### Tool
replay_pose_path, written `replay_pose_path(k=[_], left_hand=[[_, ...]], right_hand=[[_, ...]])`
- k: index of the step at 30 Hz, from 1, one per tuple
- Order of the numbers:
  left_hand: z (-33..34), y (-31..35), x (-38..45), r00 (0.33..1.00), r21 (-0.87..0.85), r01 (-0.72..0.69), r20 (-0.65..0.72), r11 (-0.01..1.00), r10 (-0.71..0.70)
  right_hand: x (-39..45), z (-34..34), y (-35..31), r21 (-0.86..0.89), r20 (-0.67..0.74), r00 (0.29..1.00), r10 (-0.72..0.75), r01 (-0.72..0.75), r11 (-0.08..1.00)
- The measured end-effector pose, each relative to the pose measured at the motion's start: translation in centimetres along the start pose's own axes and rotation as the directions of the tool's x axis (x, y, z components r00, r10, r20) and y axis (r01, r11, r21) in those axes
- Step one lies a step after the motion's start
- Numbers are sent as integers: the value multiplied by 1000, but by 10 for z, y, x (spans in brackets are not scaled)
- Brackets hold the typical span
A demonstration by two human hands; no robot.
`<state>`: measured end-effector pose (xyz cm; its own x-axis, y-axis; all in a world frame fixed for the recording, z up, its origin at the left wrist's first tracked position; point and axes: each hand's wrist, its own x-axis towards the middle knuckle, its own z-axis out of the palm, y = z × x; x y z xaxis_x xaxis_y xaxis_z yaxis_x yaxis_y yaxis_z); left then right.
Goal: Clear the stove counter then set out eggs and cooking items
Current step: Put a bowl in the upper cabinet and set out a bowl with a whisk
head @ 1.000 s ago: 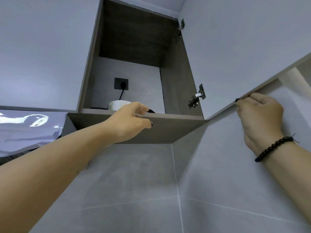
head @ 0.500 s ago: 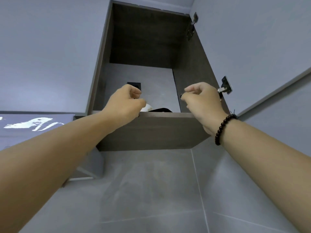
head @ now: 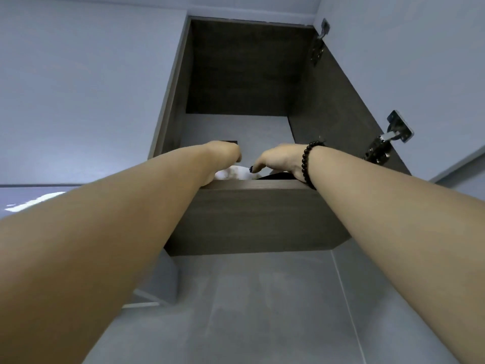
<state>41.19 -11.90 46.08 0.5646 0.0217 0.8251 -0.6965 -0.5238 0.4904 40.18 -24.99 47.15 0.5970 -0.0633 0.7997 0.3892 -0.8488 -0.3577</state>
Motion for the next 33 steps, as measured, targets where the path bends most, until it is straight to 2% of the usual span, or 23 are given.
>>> replay_pose_path(k=[3,6,9,15,18,21,26,27,30,33], left_hand=[[-6,-2,-2,981,3,143,131,990,-142],[-11,-8,7,965,-54,190,192,980,-177],[-11,-9,10,953,-37,210,231,977,-196],[-11,-11,12,954,37,211,211,977,-214],[-9,-12,14,984,102,97,137,990,-110],[-7,-14,15,999,94,30,30,995,-33],[-7,-16,13,983,-142,-156,-123,977,139],[-8,-16,8,972,-188,-203,-159,961,174],[-12,-15,-3,941,-302,-320,-213,898,263],[-14,-9,-27,907,-390,-409,-272,825,322]], right_hand=[[1,0,2,-13,177,984,-10,12,1000],[3,1,-2,-13,334,934,125,-128,992],[6,3,-5,-127,377,914,152,-112,986],[24,3,2,-235,177,984,17,25,972],[25,3,6,-175,127,991,-47,69,982],[22,0,9,-43,33,994,-108,110,993],[10,-14,1,297,-127,981,-145,177,938],[6,-18,0,305,-175,972,-159,207,930],[-13,-26,-8,161,-339,915,-219,286,945],[-46,-28,-15,172,-434,870,-235,336,926]])
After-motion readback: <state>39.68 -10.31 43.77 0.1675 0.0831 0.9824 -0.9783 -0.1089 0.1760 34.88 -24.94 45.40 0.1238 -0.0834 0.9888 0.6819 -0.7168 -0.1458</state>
